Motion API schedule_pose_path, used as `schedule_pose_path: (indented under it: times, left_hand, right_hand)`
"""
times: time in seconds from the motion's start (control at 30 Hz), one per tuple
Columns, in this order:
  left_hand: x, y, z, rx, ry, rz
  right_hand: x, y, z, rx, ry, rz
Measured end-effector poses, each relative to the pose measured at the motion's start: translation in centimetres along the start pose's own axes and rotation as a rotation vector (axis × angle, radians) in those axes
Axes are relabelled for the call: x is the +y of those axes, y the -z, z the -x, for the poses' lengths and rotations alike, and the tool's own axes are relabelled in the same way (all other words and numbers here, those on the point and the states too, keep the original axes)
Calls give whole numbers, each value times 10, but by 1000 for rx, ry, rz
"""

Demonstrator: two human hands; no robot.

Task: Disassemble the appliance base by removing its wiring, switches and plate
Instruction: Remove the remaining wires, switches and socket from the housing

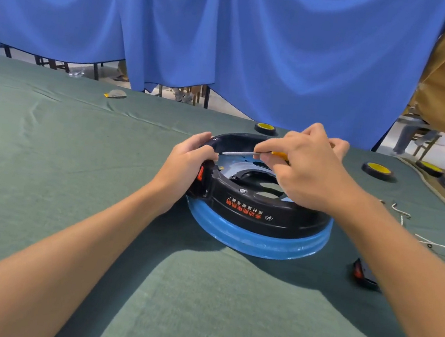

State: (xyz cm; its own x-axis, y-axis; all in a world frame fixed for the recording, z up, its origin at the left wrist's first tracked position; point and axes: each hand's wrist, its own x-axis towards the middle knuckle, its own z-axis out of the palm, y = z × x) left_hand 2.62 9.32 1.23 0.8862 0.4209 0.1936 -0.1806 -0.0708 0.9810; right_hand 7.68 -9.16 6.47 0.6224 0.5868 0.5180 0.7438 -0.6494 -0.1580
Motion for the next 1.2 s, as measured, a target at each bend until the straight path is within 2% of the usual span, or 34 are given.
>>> schedule_pose_path:
  times: [0.17, 0.33, 0.83, 1.03, 1.2]
  left_hand:
    - [-3, 0, -3, 19, -9, 10]
    - [0, 2, -4, 12, 63, 111]
    - [0, 1, 0, -8, 98, 215]
    - [0, 2, -1, -1, 93, 195]
    - [-1, 3, -2, 16, 83, 199]
  right_hand:
    - [1, -10, 0, 27, -15, 12]
    - [4, -8, 0, -33, 4, -42]
    - [-1, -7, -2, -111, 57, -57]
    - [-2, -8, 2, 17, -3, -24]
    - [-1, -10, 1, -50, -1, -43]
